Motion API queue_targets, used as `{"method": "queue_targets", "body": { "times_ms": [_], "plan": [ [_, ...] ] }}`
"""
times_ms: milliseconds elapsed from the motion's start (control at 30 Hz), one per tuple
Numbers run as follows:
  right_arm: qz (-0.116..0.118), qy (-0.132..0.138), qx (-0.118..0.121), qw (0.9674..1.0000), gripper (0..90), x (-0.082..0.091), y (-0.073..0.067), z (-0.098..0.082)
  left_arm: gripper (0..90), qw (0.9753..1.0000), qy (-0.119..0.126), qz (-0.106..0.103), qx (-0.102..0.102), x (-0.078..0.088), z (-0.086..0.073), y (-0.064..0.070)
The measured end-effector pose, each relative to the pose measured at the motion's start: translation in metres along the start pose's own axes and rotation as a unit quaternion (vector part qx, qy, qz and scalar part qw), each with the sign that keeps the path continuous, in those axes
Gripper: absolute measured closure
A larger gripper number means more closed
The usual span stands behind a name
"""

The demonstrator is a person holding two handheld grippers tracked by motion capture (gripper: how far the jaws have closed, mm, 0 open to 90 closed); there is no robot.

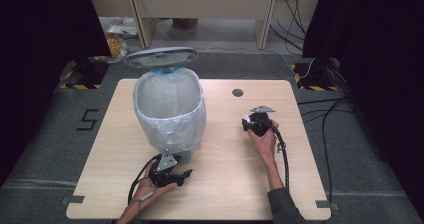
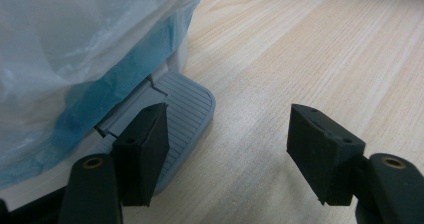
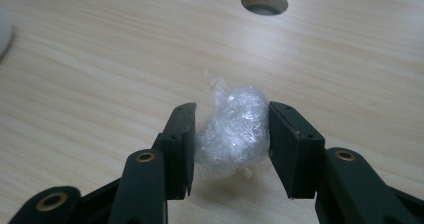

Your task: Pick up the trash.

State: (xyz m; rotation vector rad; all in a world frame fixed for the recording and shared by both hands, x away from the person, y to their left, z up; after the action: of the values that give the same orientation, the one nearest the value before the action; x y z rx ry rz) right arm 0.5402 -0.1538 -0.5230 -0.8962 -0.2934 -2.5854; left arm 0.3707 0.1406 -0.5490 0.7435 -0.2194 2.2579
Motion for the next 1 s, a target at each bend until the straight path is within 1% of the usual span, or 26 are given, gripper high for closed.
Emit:
{"method": "queue_targets", "body": {
  "times_ms": [67,100,133,167,233,333,400,433,467,533,567,600,633,667,700,767,867,900,933,1000],
  "plan": [
    [0.006,0.005,0.001,1.0,55.6,0.006,-0.002,0.004,32.5,1.0,0.0,0.0,0.0,0.0,0.0,0.0],
    [0.012,0.012,-0.002,0.9999,55.7,0.012,-0.004,0.008,32.5,1.0,0.0,-0.001,0.001,0.0,0.0,0.0],
    [0.012,0.012,-0.002,0.9999,55.7,0.012,-0.004,0.008,32.5,1.0,0.0,-0.001,0.001,0.0,0.0,0.0],
    [0.017,0.019,-0.002,0.9997,55.6,0.018,-0.005,0.012,32.5,1.0,0.0,-0.001,0.001,0.0,0.0,0.0],
    [0.018,0.022,-0.001,0.9996,55.6,0.021,-0.005,0.014,32.5,1.0,0.0,-0.001,0.0,0.0,0.0,0.0],
    [0.021,0.031,-0.002,0.9993,55.6,0.031,-0.006,0.02,32.5,1.0,0.0,-0.001,0.0,0.0,0.0,0.0],
    [0.024,0.037,0.0,0.999,55.6,0.04,-0.006,0.026,32.5,1.0,0.0,0.001,-0.001,0.0,0.0,0.0],
    [0.025,0.044,0.005,0.9987,55.6,0.05,-0.006,0.034,32.5,1.0,0.0,0.001,-0.001,0.0,0.0,0.0],
    [0.025,0.044,0.005,0.9987,55.6,0.05,-0.006,0.034,32.5,1.0,0.0,0.001,-0.001,0.0,0.0,0.0],
    [0.027,0.052,0.006,0.9983,55.6,0.061,-0.005,0.042,32.5,1.0,0.0,0.001,-0.001,0.0,0.0,0.0],
    [0.033,0.059,0.006,0.9977,55.6,0.07,-0.006,0.049,32.5,1.0,0.0,0.001,-0.002,0.0,0.0,0.0],
    [0.036,0.063,0.006,0.9973,55.7,0.074,-0.007,0.052,32.5,1.0,-0.001,0.002,-0.003,0.0,0.0,0.0],
    [0.036,0.063,0.006,0.9973,55.7,0.074,-0.007,0.052,32.5,1.0,-0.002,0.004,-0.006,0.0,0.0,0.0],
    [0.039,0.067,0.007,0.997,55.6,0.078,-0.008,0.056,32.5,1.0,0.0,0.004,-0.004,0.0,0.0,0.0],
    [0.042,0.075,0.013,0.9962,55.6,0.084,-0.01,0.063,32.5,1.0,0.0,0.004,-0.004,0.0,0.0,0.0],
    [0.044,0.079,0.014,0.9958,55.6,0.087,-0.011,0.067,32.5,1.0,0.001,0.003,-0.003,0.0,0.0,0.0],
    [0.05,0.088,0.019,0.9947,55.6,0.094,-0.017,0.076,32.5,1.0,0.001,0.004,-0.004,0.0,0.0,0.0],
    [0.055,0.092,0.023,0.9939,55.6,0.098,-0.021,0.083,32.5,1.0,0.0,0.005,-0.004,0.0,0.0,0.0],
    [0.055,0.092,0.023,0.9939,55.6,0.098,-0.021,0.083,32.5,1.0,0.0,0.005,-0.004,0.0,0.0,0.0],
    [0.058,0.097,0.029,0.9932,55.6,0.102,-0.024,0.089,32.5,1.0,0.001,0.004,-0.004,0.0,0.0,0.0]
  ]
}}
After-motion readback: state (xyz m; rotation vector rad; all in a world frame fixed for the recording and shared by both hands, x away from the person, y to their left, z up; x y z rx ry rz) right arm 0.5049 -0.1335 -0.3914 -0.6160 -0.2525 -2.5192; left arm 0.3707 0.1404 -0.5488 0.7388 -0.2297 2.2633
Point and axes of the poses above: each handheld gripper's, and its own axes: x roughly backward along the jaws, z roughly out of its top, y roughly to its right, the point moved 5 cm from there along -x, roughly forward along the jaws, and after that the axes turned 3 degrees about x, right-handed, at the moved point
